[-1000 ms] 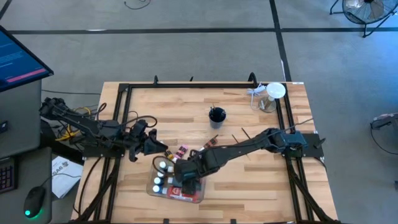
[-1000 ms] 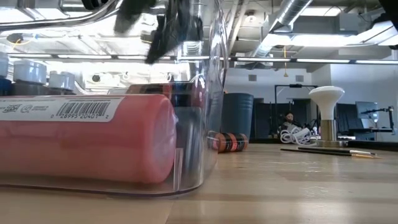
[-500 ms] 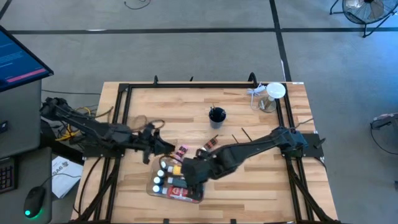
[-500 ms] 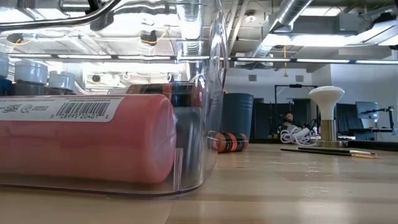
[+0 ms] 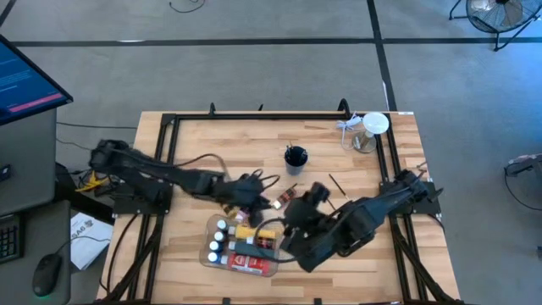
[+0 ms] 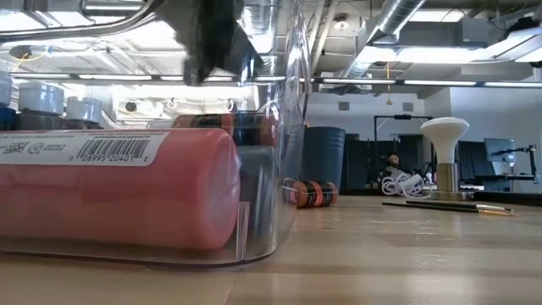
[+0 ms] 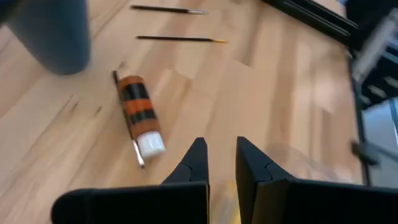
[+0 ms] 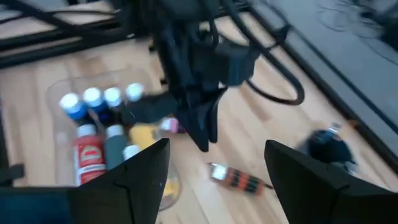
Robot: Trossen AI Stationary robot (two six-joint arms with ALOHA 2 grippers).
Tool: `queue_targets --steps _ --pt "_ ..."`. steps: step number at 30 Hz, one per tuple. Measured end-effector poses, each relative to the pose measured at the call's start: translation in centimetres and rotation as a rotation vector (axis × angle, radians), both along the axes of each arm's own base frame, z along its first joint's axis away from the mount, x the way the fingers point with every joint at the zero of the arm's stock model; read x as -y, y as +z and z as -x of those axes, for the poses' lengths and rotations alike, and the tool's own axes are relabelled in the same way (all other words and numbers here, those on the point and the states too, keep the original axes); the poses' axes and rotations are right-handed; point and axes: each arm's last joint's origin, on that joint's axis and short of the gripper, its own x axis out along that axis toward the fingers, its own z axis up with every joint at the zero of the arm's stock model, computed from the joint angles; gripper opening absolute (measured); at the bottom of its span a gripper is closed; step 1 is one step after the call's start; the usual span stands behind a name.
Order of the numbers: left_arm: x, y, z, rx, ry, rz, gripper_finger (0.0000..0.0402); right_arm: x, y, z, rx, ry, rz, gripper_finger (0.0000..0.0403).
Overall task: Pick & Place Paint Supplies
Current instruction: Put the small brown paint bottle into the transparent bin
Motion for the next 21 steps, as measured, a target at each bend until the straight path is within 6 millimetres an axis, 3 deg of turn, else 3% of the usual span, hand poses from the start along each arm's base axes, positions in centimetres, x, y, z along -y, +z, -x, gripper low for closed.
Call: queue_targets --steps 5,9,14,18,21 --pt "-3.7 -1.1 -3.3 -0.043 0.06 0.078 0.0001 0.8 1.9 2.3 0.092 -0.099 0.044 0.0255" --pt "-5.8 -0.5 -5.8 -0.024 0.012 0.126 0.0008 0.4 3.4 4.2 0.155 -0.091 0.09 0.0255" --pt "-6.1 -1.8 -7.2 -0.042 0.012 0.112 0.0052 0.5 3.6 5.1 0.178 -0.112 0.148 0.0255" --pt "-5.9 -3.1 -8.1 0.028 0.144 0.248 0.0096 0.8 3.8 7.3 0.214 -0.118 0.142 0.0255" --pt "-5.4 -3.1 -8.4 0.061 0.079 0.282 0.0117 0.5 3.2 8.9 0.254 -0.109 0.134 0.0255"
